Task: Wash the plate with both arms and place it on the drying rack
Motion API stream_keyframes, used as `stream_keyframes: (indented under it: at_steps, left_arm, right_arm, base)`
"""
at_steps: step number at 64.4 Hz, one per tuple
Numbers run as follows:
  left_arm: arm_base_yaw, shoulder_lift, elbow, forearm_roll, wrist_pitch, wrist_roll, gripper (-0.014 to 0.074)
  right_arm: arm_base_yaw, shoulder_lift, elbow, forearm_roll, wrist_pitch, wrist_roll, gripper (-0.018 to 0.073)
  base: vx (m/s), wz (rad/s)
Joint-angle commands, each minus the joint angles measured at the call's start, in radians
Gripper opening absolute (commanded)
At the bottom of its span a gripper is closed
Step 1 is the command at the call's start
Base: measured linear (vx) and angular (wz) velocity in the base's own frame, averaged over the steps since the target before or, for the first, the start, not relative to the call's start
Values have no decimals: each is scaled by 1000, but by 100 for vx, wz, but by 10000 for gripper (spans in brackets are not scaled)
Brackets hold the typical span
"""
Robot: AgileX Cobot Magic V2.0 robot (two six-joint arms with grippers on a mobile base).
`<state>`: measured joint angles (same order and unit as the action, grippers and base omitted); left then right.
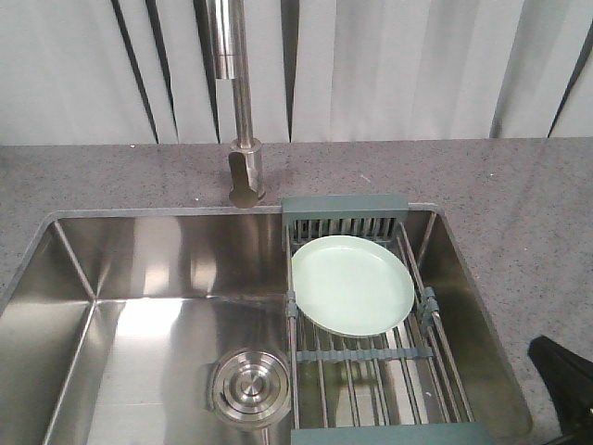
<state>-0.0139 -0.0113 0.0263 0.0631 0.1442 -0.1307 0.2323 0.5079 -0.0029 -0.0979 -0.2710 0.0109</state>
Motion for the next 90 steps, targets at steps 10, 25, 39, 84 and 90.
stream_keyframes:
  at_steps: [10,25,39,84,90]
  left_arm:
    - [-9,-16,15,-9,-80,0,-2]
    - [-9,-16,15,-9,-80,0,-2]
    - [-9,-16,15,-9,-80,0,-2]
    - [-9,-16,15,-9,-80,0,-2]
    - [-9,-16,15,-9,-80,0,-2]
  right_arm:
    - [-182,-217,49,140,27,-11,-10]
    - [-208,-393,49,43,107,-45,-10]
    - [-208,-533,50,20,286,-44,-10]
    - [-208,-532,50,21,287,-3,-10]
    - [-208,-532,50,21,287,-3,-10]
  base:
    - [0,0]
    - [0,0]
    - [0,0]
    - [0,0]
    - [0,0]
